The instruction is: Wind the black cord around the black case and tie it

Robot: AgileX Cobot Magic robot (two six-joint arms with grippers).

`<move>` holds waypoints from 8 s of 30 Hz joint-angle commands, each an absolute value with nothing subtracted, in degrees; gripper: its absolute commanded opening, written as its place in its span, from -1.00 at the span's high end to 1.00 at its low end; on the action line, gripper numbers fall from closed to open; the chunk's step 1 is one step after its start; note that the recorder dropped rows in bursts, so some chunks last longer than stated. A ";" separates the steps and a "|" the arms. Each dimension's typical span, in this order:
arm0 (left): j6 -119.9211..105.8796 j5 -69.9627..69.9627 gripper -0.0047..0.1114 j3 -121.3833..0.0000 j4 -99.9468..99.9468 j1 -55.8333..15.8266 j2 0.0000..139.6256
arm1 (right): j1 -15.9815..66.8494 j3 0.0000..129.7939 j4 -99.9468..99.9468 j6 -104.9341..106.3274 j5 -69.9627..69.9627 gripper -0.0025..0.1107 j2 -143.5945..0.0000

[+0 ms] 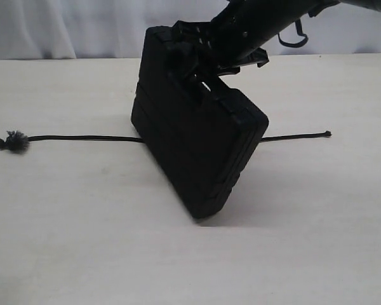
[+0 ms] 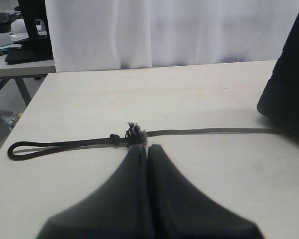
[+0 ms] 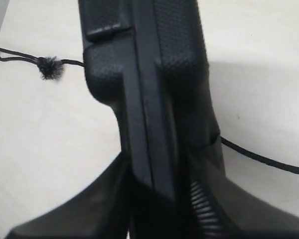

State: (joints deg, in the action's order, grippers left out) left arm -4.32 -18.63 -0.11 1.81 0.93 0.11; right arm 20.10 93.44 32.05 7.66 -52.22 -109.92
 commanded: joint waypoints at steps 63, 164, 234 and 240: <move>-4.26 -17.70 0.92 0.00 2.21 0.76 0.00 | 26.11 93.30 7.85 -23.35 -48.71 0.38 -104.10; -4.95 -12.81 0.92 0.00 -0.73 0.76 0.00 | 31.44 93.30 -4.88 -38.34 -52.32 0.88 -104.10; -49.73 -39.40 -0.15 -74.49 -10.13 2.00 119.51 | 31.44 93.30 -4.88 -38.34 -52.32 0.88 -104.10; -49.73 -37.73 -0.07 -74.49 -2.48 2.00 121.30 | 31.44 93.30 -4.88 -38.34 -52.32 0.88 -104.10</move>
